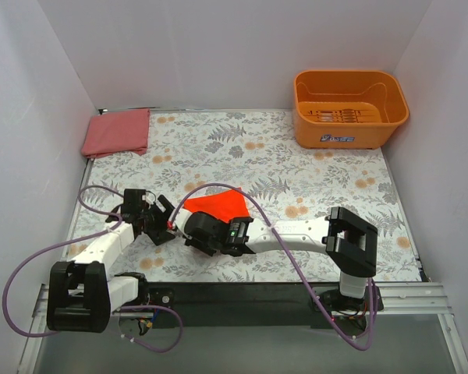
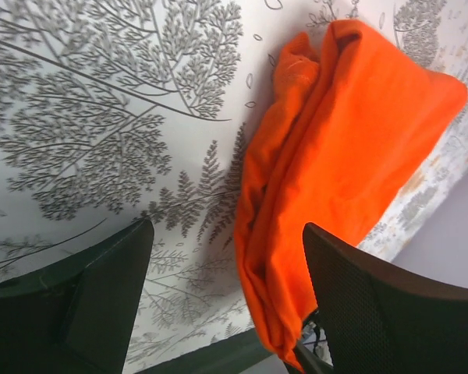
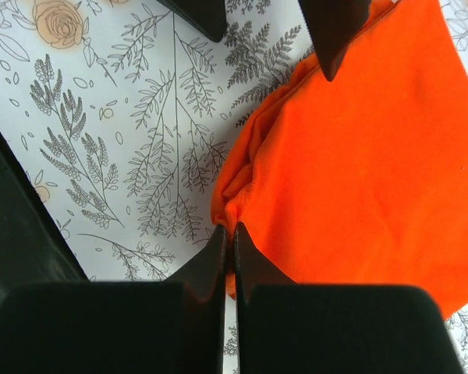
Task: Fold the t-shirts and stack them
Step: Neatly place the folded tshirt to the corner
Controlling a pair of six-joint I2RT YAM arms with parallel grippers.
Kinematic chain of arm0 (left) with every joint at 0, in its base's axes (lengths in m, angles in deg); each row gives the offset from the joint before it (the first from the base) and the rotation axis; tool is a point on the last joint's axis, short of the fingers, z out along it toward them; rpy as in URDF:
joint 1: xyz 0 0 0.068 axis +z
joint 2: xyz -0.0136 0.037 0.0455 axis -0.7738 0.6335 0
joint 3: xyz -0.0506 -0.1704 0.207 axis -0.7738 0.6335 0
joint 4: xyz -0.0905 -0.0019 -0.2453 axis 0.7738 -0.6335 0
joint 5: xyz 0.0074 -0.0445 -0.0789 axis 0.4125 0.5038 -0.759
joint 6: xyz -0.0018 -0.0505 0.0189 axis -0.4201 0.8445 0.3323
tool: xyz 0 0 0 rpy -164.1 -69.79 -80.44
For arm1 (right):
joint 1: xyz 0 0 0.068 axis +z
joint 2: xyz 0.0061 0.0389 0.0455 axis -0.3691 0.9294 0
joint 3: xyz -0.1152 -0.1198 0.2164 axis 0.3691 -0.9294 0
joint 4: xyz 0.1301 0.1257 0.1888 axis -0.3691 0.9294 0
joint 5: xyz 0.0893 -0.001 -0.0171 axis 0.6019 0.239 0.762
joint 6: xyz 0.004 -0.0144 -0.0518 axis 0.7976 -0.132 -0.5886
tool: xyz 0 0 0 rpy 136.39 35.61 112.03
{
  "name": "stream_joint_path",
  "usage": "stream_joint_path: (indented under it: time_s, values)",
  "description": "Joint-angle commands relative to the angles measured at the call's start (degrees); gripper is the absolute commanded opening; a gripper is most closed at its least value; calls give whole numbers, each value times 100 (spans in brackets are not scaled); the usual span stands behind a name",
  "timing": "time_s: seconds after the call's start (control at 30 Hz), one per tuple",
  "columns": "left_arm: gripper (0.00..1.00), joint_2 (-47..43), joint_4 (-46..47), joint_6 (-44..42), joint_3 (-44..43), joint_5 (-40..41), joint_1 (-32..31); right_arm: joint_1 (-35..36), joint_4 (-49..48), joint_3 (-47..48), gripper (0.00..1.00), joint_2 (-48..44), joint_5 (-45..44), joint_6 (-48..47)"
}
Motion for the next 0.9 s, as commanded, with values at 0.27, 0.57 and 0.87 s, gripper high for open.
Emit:
stream_joint_path:
  time_s: [0.27,0.57,0.87]
  values:
    - [77,-347,808,1183,672,-582,-393,-76,-400,-211,1,-186,151,217]
    - [75,-434,1063,1851,971,-28,-1052,-138,-470,-263,1,-256,81,314]
    - [68,-733,1177,2317,1112,359,-1290,-156,-514,-290,1,-256,98,393]
